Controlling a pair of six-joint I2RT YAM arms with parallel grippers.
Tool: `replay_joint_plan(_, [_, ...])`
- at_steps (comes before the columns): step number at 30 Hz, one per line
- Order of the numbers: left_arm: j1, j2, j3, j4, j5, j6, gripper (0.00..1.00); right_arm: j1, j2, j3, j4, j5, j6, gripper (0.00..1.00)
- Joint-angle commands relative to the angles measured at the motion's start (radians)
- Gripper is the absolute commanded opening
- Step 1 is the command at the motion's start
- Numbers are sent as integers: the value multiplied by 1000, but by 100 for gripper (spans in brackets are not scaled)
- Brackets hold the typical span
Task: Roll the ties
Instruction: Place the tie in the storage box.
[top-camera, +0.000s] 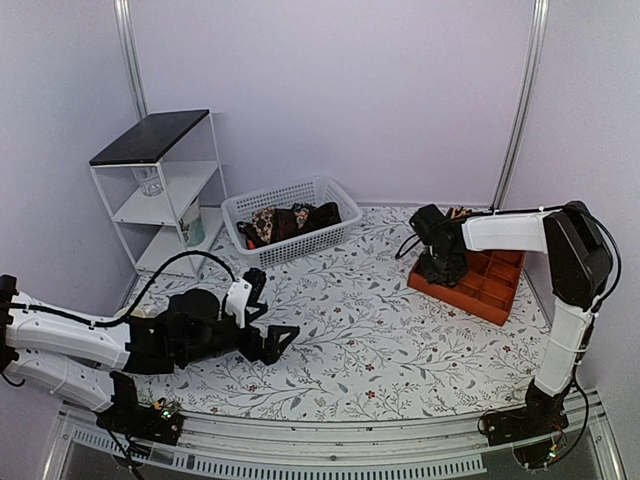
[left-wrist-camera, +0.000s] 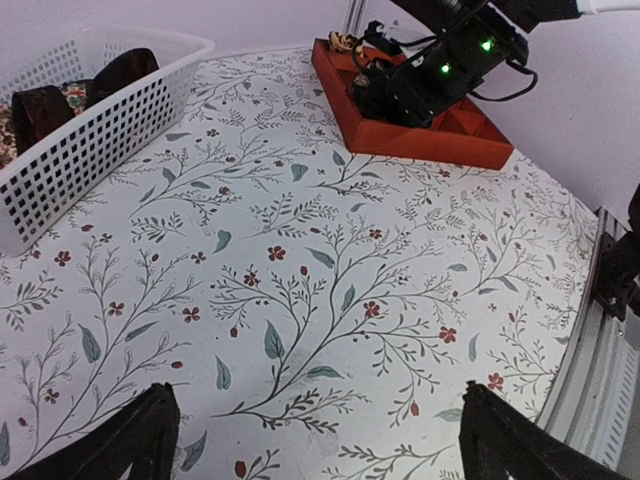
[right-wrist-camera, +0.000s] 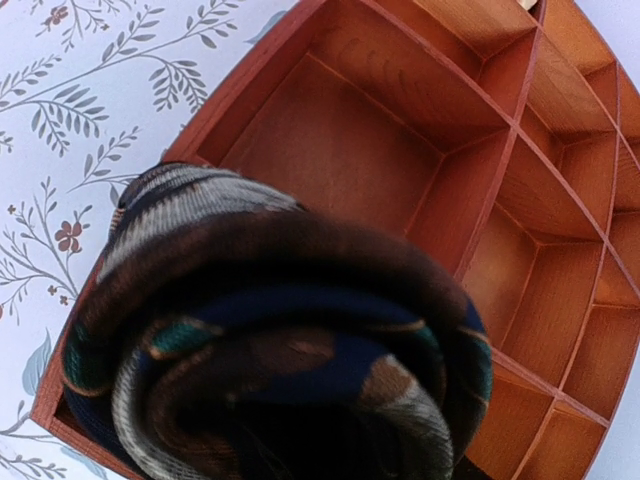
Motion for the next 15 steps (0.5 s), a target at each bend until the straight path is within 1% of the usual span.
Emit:
replay_joint_plan(1, [13, -26, -23, 0, -22, -9, 99, -16, 125, -37, -49, -152, -63, 45])
replay_joint_plan(6, [12, -31, -21, -4, -41, -13, 98, -22, 173, -13, -71, -247, -137, 45])
replay_joint_plan(8, [13, -31, -21, -3, -46, -17, 99, -26, 202, 43, -94, -278, -172, 45])
replay_joint_plan(11, [12, -29, -16, -9, -53, -22, 98, -30, 237, 78, -113, -338, -208, 45])
replay_joint_plan(15, [13, -30, -9, -20, -66, -27, 99, -31, 305, 125, -172, -379, -245, 45])
